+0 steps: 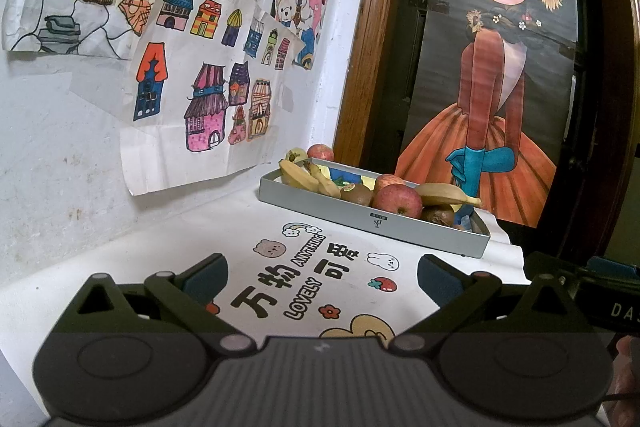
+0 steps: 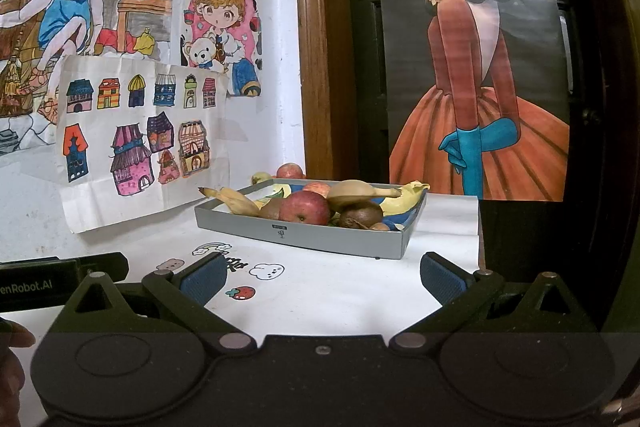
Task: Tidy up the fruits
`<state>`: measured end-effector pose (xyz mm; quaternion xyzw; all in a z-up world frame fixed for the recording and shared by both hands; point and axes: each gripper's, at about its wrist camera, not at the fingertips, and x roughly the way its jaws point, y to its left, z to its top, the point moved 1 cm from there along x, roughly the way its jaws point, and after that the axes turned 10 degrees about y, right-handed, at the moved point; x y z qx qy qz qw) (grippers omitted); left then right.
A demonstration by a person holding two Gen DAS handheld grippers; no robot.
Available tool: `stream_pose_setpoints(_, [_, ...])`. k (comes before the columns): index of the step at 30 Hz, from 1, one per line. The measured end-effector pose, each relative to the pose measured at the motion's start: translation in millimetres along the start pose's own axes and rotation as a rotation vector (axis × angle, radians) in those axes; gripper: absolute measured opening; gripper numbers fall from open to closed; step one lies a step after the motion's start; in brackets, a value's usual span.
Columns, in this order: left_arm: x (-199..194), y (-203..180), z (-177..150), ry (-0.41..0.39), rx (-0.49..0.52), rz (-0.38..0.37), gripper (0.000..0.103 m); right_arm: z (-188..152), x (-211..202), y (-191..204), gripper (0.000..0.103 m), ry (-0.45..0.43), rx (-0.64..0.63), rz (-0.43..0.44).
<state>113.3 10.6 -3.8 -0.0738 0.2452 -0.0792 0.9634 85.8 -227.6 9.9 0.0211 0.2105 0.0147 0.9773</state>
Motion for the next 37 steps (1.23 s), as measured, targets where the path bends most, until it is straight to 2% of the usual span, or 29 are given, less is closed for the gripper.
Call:
stream_pose_setpoints(11, [1.5, -3.6, -0.9, 0.030, 0.006, 0.032, 0.103, 0.5, 0.9, -0.1, 0.102, 0.001, 0.000, 0.000])
stream_pose_setpoints(37, [4.6, 0.4, -1.8, 0.050, -0.014, 0.033, 0.103, -2.4, -0.2, 4.2, 0.102, 0.012, -0.001, 0.003])
